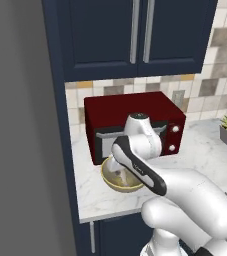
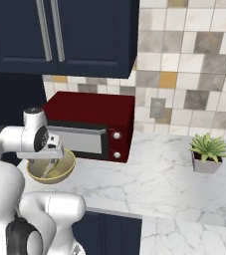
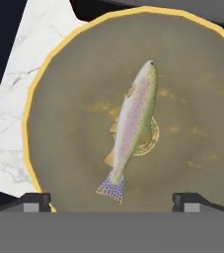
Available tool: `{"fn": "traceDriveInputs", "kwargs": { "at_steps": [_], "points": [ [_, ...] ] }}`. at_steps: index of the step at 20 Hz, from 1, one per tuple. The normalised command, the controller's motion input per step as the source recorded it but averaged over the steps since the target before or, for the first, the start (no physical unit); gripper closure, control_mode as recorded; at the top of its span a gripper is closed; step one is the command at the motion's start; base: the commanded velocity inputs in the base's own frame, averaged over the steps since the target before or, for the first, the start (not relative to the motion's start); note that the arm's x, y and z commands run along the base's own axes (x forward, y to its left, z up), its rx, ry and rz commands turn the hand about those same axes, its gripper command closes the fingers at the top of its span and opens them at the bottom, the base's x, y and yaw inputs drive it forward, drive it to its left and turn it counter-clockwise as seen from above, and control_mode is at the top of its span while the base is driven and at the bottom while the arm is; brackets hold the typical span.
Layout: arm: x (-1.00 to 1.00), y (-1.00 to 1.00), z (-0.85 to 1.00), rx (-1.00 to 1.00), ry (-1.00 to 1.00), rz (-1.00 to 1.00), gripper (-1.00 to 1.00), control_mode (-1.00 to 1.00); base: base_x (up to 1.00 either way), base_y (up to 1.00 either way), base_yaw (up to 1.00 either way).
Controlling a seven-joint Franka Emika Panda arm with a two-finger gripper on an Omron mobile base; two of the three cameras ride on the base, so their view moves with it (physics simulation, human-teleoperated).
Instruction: Take the pear, fish, and kiwi from the freezer and place them in the bowl on the counter.
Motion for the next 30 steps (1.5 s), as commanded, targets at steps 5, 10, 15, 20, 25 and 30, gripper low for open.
{"fn": "traceDriveInputs", "kwargs": {
  "at_steps": [5, 10, 15, 20, 25, 30],
  "points": [
    [-0.42, -0.35, 0.55, 0.00, -0.06, -0.04, -1.00, -1.00, 0.00, 0.00, 0.00],
    [-0.54, -0.44, 0.55, 0.00, -0.10, -0.07, -1.00, -1.00, 0.00, 0.00, 0.00],
    [-0.59, -0.36, 0.59, 0.00, -0.11, -0.12, -1.00, -1.00, 0.00, 0.00, 0.00],
    [-0.62, -0.36, 0.63, 0.00, -0.14, -0.13, -1.00, -1.00, 0.00, 0.00, 0.00],
    [-0.59, -0.41, 0.61, 0.00, -0.08, -0.11, -1.00, -1.00, 0.00, 0.00, 0.00],
    [-0.57, -0.23, 0.66, 0.00, -0.11, -0.08, -1.00, -1.00, 0.00, 0.00, 0.00]
  ]
}}
